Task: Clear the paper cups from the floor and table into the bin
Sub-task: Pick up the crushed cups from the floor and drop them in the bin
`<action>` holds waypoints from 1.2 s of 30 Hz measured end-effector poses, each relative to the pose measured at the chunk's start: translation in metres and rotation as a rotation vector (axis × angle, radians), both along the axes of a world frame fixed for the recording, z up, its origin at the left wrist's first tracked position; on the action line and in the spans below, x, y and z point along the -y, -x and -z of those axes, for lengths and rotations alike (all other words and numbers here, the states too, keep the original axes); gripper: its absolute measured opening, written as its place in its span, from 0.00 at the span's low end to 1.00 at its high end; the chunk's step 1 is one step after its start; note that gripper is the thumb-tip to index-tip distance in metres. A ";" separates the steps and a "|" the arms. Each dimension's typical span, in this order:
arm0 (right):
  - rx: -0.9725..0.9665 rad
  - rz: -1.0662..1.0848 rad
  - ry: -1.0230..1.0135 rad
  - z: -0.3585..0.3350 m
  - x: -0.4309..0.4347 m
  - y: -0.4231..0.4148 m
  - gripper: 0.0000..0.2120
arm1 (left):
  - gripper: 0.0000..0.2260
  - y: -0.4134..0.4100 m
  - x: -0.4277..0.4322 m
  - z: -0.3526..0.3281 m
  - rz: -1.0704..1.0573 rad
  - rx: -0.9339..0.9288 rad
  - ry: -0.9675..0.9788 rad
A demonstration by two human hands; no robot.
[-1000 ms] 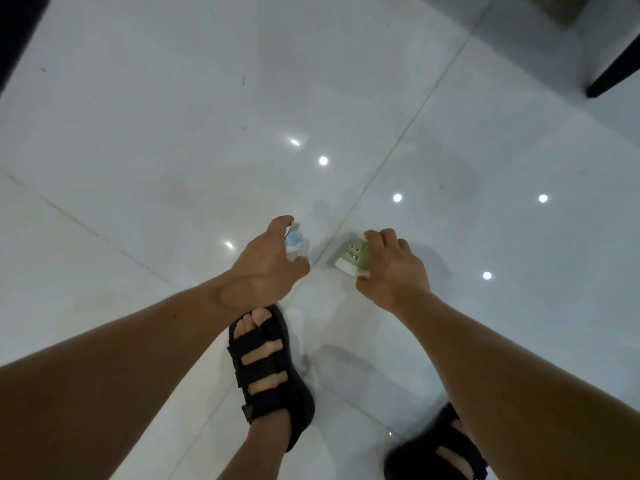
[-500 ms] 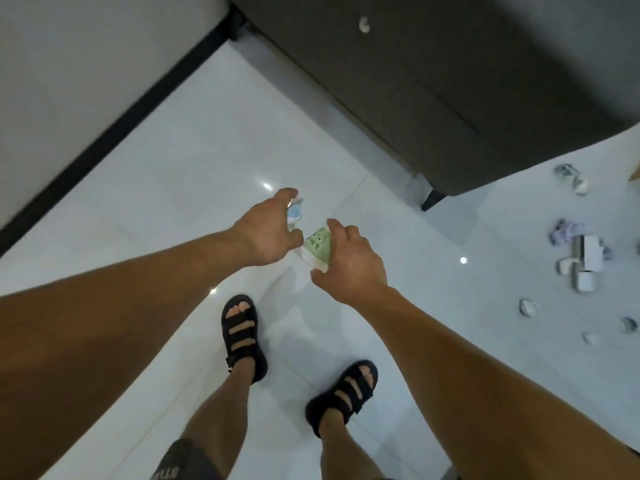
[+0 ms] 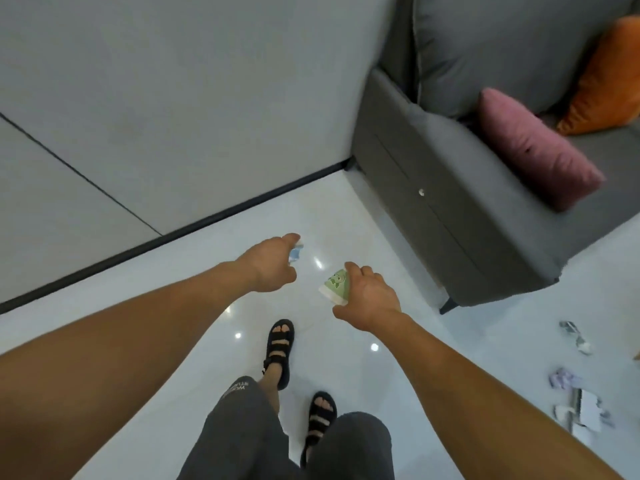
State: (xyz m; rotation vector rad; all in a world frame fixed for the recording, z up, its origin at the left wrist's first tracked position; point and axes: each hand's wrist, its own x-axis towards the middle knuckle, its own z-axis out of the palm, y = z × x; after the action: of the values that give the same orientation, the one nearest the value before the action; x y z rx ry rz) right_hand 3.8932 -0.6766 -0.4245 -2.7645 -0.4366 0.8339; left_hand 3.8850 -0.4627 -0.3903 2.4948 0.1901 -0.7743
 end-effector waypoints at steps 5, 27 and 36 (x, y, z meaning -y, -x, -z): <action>0.076 -0.187 -0.052 -0.055 -0.046 0.023 0.43 | 0.33 0.084 -0.035 -0.056 -0.212 0.045 -0.058; 0.234 -1.022 -0.118 -0.147 -0.414 0.363 0.43 | 0.30 0.564 -0.282 -0.111 -1.172 0.235 -0.067; 0.201 -1.267 -0.129 -0.141 -0.543 0.516 0.41 | 0.30 0.720 -0.369 -0.109 -1.411 0.246 -0.074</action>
State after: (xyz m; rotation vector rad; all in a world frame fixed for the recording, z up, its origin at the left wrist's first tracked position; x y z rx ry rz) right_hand 3.3775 -0.1334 -0.2837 -2.2023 -2.2573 0.6268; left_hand 3.1647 -0.0940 -0.2814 1.7798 1.6235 0.1498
